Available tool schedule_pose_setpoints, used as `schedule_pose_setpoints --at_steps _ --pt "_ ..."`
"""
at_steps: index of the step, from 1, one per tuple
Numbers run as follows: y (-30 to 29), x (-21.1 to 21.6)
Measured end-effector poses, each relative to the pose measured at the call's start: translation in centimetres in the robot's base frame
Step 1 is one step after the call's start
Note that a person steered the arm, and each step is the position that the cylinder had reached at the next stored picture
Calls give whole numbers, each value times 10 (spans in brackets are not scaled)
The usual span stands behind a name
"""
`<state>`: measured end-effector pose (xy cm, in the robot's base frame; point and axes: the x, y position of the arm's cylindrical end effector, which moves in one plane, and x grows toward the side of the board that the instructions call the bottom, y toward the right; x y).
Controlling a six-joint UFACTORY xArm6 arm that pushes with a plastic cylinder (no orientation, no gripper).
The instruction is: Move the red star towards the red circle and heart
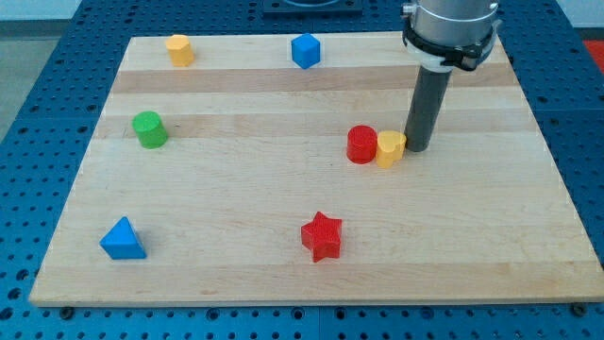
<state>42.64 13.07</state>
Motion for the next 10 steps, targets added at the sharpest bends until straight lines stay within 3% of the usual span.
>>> schedule_pose_setpoints --at_steps 1,3,5,7,10 --pt "12 17" --pt "-3 98" --pt "-79 167" --pt "-154 178" --pt "-130 152"
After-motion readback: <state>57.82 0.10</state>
